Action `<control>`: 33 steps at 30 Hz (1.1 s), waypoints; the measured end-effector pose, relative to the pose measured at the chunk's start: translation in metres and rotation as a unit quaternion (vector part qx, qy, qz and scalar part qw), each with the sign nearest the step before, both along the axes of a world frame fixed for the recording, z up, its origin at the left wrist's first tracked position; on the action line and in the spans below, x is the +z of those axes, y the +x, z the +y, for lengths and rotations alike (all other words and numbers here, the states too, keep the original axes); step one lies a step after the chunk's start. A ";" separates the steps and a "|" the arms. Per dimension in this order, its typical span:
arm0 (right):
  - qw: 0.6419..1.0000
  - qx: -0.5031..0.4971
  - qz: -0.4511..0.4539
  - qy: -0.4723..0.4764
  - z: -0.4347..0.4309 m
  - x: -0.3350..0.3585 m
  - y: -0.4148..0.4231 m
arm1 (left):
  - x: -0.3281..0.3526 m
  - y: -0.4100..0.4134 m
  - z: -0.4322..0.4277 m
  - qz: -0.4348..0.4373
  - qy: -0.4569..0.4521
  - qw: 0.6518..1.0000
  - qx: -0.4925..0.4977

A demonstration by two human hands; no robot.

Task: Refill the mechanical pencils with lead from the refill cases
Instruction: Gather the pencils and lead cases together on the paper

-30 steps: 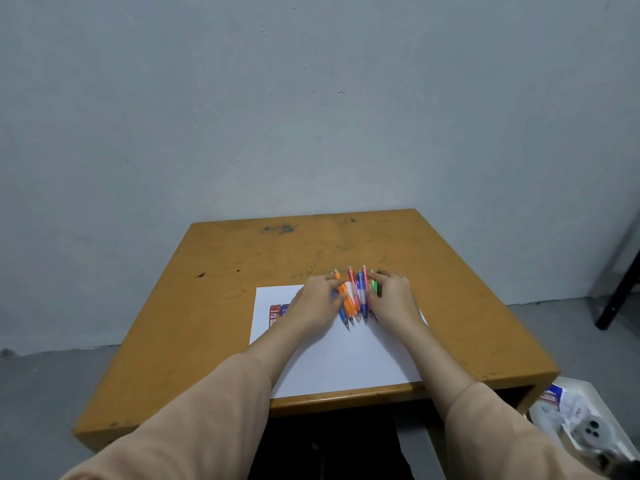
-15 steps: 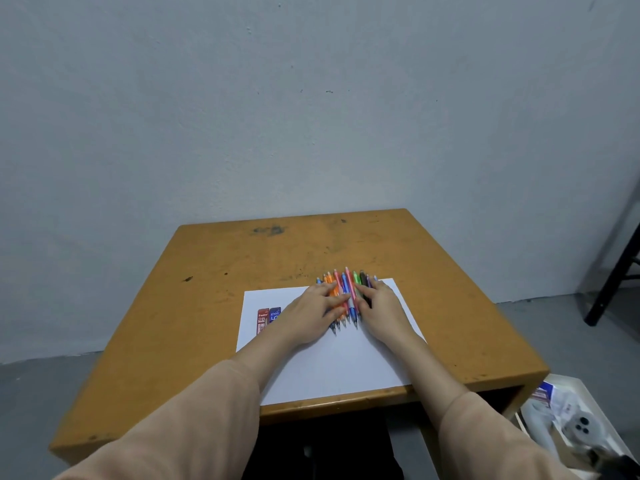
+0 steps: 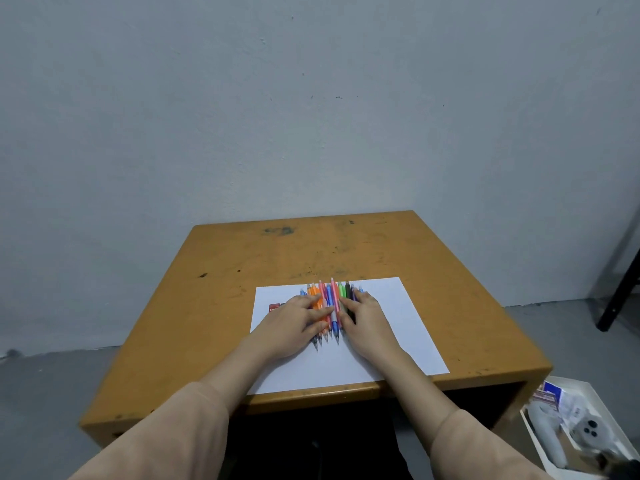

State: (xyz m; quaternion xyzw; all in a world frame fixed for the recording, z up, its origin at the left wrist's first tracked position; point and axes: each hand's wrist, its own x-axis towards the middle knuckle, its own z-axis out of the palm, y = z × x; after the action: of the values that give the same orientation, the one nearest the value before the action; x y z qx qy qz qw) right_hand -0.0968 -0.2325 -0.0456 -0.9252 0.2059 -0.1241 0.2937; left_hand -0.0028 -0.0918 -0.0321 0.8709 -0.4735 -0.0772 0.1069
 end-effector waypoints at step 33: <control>0.999 0.022 -0.040 -0.029 0.011 -0.005 -0.005 | -0.014 -0.001 0.036 -0.003 -0.068 0.998 0.001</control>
State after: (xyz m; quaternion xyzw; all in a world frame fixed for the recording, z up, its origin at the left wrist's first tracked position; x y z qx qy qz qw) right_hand -0.1021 -0.2215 -0.0509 -0.9318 0.1695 -0.1604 0.2779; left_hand -0.0036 -0.0553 -0.0460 0.8623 -0.4769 -0.0423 0.1649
